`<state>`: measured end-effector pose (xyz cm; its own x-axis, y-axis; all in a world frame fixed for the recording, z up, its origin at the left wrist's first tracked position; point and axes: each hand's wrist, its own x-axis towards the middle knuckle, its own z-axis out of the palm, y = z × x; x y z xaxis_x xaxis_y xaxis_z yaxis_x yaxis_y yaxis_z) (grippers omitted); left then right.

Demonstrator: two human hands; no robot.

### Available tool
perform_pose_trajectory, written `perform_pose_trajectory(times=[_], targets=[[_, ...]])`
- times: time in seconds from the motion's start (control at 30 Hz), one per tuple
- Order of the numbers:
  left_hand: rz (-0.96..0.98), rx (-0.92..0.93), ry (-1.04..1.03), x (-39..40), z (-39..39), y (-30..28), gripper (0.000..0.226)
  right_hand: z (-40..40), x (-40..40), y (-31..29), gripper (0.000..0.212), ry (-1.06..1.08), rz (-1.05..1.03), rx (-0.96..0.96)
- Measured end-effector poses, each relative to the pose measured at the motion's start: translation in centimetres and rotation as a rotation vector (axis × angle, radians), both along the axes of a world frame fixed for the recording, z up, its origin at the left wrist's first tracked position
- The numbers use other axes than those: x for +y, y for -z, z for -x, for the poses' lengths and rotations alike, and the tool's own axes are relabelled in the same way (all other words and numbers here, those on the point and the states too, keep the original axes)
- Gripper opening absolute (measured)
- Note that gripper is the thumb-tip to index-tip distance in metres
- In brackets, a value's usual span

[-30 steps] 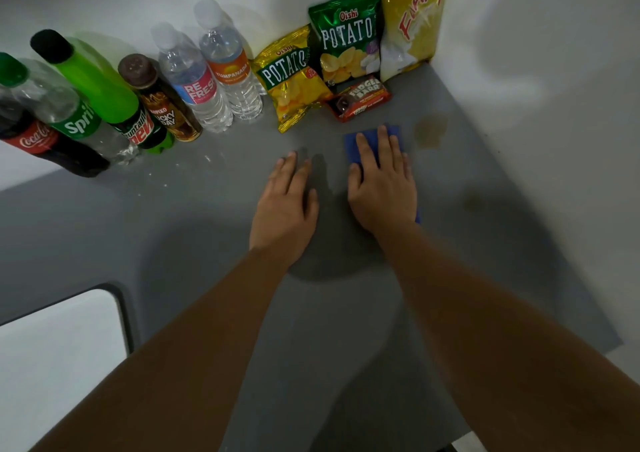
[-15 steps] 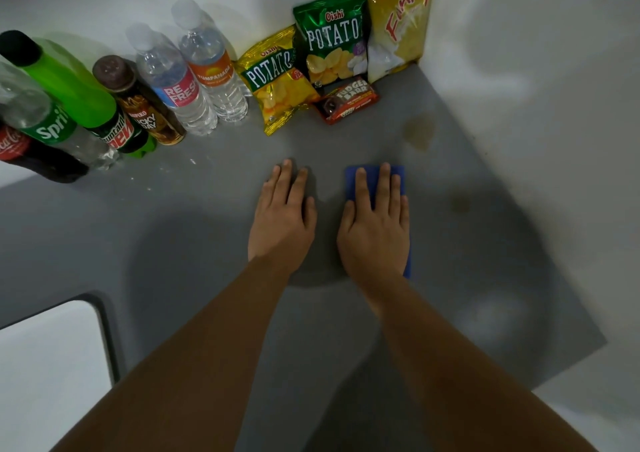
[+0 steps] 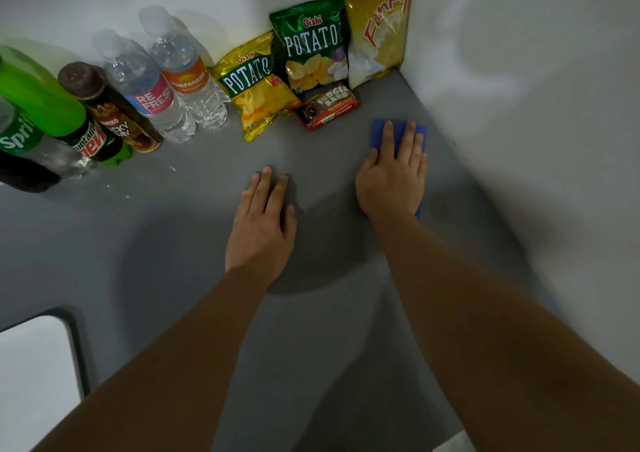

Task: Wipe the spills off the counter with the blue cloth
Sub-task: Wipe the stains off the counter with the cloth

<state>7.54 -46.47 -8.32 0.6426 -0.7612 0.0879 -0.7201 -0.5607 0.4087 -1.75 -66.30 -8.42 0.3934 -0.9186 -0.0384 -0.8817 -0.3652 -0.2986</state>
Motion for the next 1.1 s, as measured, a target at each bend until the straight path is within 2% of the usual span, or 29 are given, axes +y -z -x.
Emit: perform_pose_trajectory(times=[0.17, 0.33, 0.5, 0.77, 1.1], targets=[[-0.011, -0.016, 0.003, 0.0, 0.0, 0.3, 0.051, 1.9, 3.3, 0.2, 0.06, 0.098, -0.016, -0.005], [-0.014, -0.029, 0.004, -0.1, 0.1, 0.5, 0.051, 1.3, 6.5, 0.5, 0.06, -0.043, 0.001, 0.022], [-0.008, -0.026, 0.005, -0.1, 0.0, 0.3, 0.05, -1.3, 3.6, 0.1, 0.061, -0.115, -0.003, 0.043], [-0.015, -0.021, 0.002, 0.0, -0.1, 0.3, 0.05, -3.7, -2.7, -0.4, 0.059, -0.001, -0.032, 0.015], [-0.015, -0.014, -0.008, -0.1, 0.0, 0.2, 0.051, 1.8, -0.6, 0.4, 0.06, 0.172, 0.025, -0.038]])
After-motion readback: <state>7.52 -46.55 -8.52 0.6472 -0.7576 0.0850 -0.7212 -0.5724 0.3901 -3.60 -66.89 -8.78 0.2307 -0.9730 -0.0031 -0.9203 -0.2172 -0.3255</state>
